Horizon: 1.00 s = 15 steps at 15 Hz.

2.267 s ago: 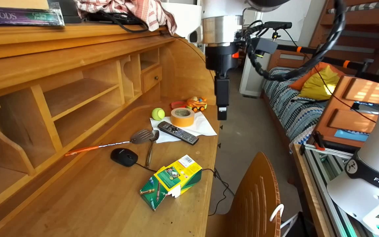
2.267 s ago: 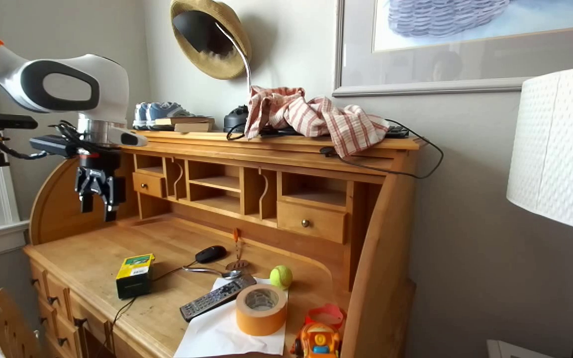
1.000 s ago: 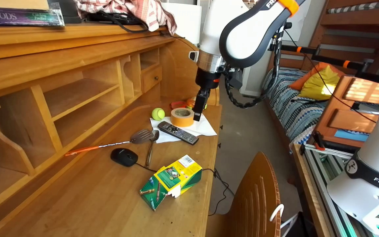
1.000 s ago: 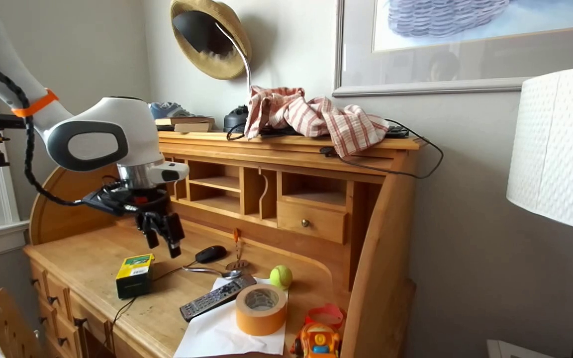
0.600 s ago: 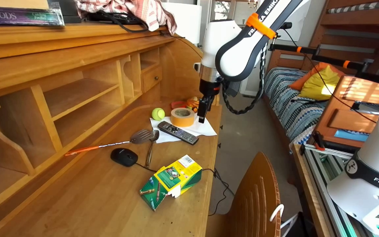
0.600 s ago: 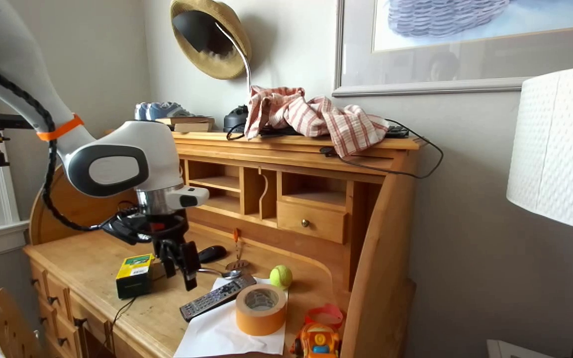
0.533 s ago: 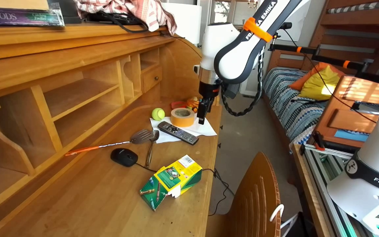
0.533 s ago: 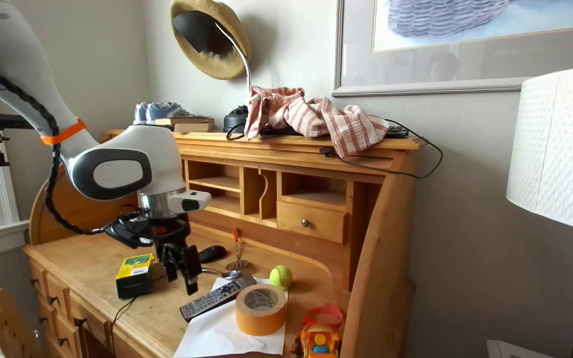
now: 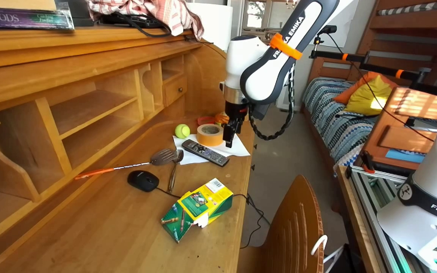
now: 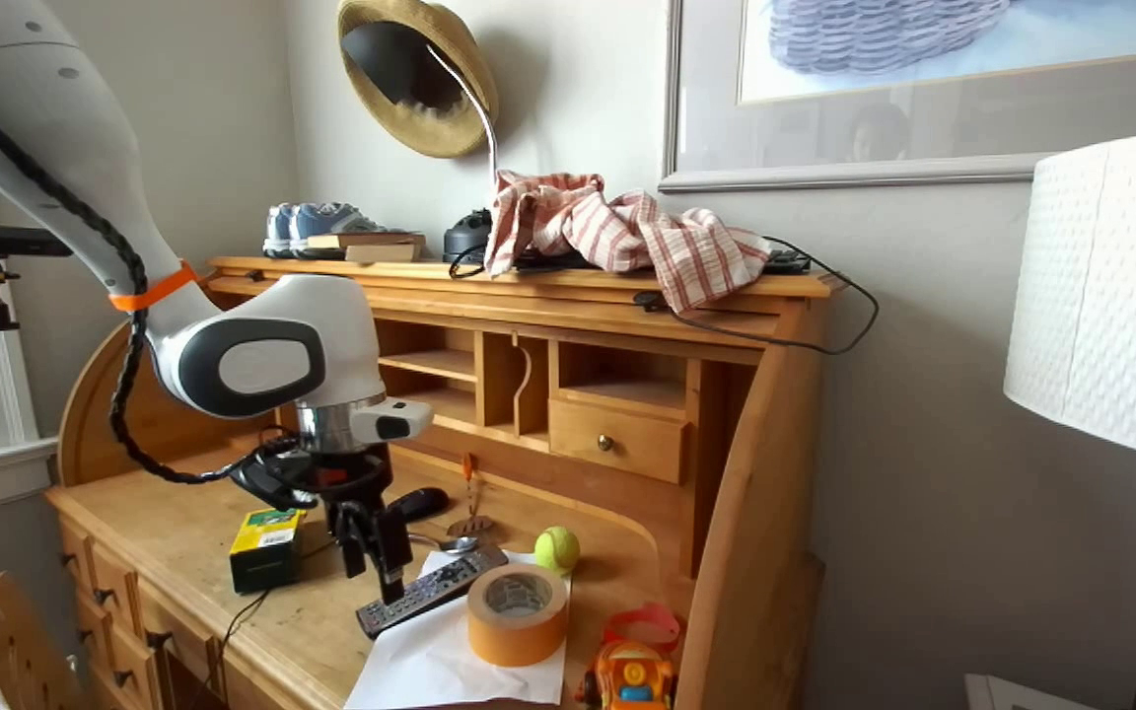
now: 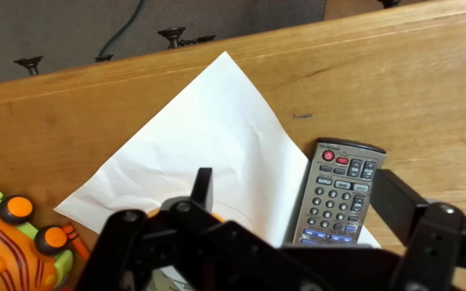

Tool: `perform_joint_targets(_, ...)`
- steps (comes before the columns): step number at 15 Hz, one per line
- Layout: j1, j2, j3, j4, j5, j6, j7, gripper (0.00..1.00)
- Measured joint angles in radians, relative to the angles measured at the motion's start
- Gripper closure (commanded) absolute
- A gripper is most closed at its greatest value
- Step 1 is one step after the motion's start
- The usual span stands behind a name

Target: Put the remote control on top of the cabinet.

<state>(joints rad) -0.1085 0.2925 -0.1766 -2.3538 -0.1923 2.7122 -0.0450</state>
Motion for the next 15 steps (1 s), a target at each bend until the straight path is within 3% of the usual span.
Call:
perform_joint_targets(6,-0.008,0.021,0.053,0.0,0.129,0.075,0.008,0.0)
perform_joint_targets(10,0.01,0.081,0.037,0.028,0.121,0.195,0.042,0.0)
perform_joint_targets(15,0.016,0.164,0.035,0.096,0.119,0.195,0.04,0.0)
